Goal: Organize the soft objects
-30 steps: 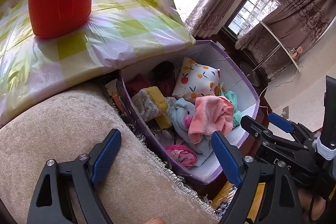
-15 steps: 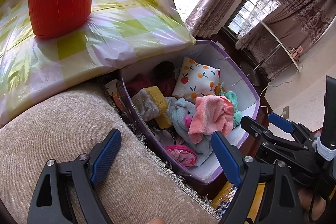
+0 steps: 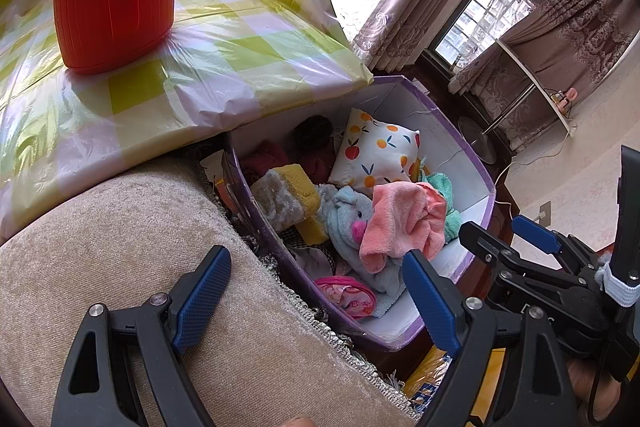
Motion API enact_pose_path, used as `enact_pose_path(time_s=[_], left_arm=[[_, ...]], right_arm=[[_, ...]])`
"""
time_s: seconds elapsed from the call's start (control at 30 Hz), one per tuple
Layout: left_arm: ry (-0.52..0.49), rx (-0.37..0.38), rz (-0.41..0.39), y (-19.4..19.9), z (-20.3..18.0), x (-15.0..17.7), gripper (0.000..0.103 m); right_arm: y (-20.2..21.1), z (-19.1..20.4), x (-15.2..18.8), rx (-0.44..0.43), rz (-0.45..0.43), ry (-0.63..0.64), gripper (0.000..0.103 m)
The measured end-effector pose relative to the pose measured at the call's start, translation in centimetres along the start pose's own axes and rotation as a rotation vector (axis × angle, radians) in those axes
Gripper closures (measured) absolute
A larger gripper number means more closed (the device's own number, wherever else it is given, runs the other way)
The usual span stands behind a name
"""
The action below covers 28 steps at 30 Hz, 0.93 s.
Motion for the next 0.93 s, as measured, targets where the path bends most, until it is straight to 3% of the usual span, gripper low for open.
enact_pose_path(time_s=[0.93], left_arm=[[-0.018,0.013,-0.018,-0.18,-0.14,-0.14,0.014]], right_arm=[[-0.09,-0.43,0.43,0.005,0.003,-0.009,0.02]])
Point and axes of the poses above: each gripper's, at about its wrist camera, not at the fingertips, and y roughly against the way its jaws point, z to its left, x to its underside, the point moved 7 cm from there along -y, roughly the way its jaws point, and after that the axes turned 1 degree about z, right-handed, at the moved point
